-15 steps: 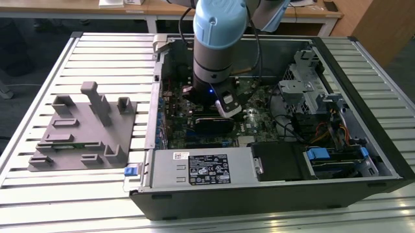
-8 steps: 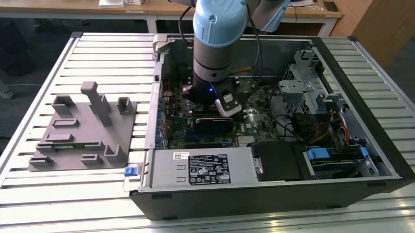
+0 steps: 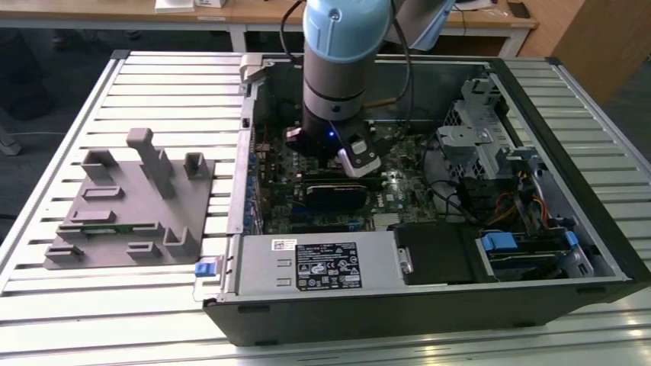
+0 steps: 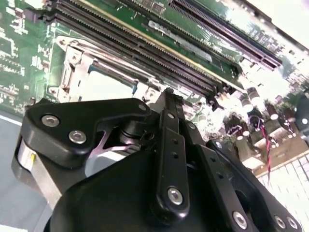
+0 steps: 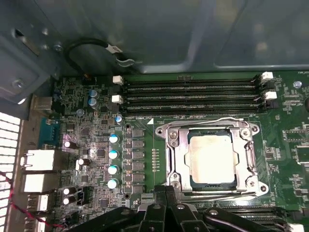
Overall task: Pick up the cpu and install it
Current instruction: 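Install the second cpu locking lever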
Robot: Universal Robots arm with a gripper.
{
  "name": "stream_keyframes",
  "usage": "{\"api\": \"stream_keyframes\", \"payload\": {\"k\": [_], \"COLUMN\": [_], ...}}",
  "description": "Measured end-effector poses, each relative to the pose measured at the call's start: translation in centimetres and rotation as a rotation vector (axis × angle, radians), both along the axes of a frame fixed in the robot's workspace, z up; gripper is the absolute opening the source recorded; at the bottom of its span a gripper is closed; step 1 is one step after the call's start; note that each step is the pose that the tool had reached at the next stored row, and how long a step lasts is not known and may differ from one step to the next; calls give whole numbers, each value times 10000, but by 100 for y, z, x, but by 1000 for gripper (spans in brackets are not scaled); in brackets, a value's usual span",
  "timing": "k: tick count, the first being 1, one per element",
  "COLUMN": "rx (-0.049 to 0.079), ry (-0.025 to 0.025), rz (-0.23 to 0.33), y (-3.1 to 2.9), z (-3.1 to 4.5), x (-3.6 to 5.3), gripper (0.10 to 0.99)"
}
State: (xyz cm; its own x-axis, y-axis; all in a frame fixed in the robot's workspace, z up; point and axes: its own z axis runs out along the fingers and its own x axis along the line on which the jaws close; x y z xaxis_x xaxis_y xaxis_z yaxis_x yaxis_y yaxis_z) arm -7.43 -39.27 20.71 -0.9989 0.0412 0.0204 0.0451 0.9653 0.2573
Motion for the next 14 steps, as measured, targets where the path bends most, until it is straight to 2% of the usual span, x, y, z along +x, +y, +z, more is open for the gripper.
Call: {"api": "stream_keyframes", "payload": {"k": [8, 14], "rx": [48, 86], "ry": [0, -1], "rz": [0, 0], "y": [0, 0], "z": [171, 264], "x": [0, 0], "gripper": [118, 118]}}
